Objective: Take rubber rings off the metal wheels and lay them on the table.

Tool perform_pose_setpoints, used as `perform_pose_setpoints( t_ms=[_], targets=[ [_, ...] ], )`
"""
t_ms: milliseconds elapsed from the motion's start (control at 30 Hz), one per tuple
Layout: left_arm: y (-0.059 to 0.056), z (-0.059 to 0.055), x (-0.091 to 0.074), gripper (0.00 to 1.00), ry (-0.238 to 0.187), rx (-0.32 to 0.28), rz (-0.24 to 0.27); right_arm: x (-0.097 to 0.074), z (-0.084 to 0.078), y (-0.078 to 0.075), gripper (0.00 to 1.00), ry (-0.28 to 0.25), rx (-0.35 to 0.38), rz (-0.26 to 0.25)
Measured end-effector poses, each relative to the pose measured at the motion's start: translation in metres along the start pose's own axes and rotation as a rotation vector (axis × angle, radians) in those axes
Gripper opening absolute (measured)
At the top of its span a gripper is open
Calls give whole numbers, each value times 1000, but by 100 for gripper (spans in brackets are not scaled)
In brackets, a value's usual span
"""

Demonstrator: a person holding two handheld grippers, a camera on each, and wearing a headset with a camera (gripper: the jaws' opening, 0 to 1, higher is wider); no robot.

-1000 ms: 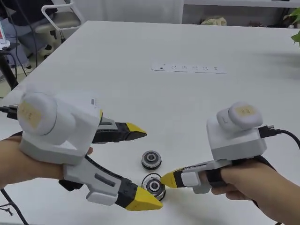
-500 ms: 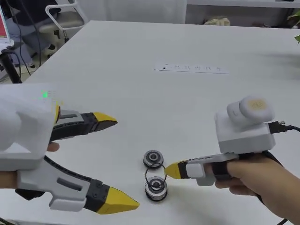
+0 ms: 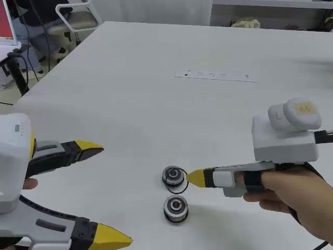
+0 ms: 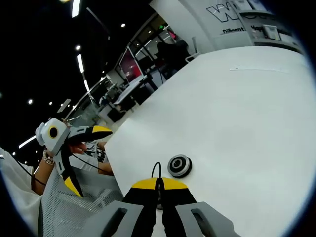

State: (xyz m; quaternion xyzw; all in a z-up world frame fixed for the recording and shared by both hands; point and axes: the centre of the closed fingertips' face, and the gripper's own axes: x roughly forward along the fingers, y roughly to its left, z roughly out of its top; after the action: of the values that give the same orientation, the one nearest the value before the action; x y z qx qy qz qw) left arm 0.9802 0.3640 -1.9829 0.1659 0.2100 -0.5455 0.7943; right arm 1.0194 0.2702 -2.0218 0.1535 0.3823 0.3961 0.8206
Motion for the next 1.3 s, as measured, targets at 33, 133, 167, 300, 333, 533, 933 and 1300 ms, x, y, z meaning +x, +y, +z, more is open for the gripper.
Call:
perform_pose_setpoints(
  t_ms=[33, 133, 167, 300, 333, 533, 933, 1300],
  targets=[
    [-1, -2, 1, 91, 4, -2, -1, 0, 1, 0, 0, -4, 1, 1],
    [-6, -11, 4, 91, 18, -5, -12, -2, 4, 0, 0, -17, 8, 4],
    [-6, -13, 5, 91, 23, -8, -13, -2, 5, 0, 0, -18, 9, 4],
    [-5, -18, 5, 91, 33, -22, -2, -3, 7, -2, 0, -26, 14, 2],
    [-5, -19, 6, 91, 34, -25, 1, -3, 8, -3, 0, -30, 15, 3],
    [0, -30, 7, 95, 68, -55, 25, -3, 10, 0, 0, -42, 13, 10],
    [4, -26, 6, 92, 26, -92, 50, 1, 12, 7, 0, -49, -25, 19],
    [0, -24, 9, 91, 25, -78, 27, 10, 17, 43, 0, -16, -104, 68]
  ],
)
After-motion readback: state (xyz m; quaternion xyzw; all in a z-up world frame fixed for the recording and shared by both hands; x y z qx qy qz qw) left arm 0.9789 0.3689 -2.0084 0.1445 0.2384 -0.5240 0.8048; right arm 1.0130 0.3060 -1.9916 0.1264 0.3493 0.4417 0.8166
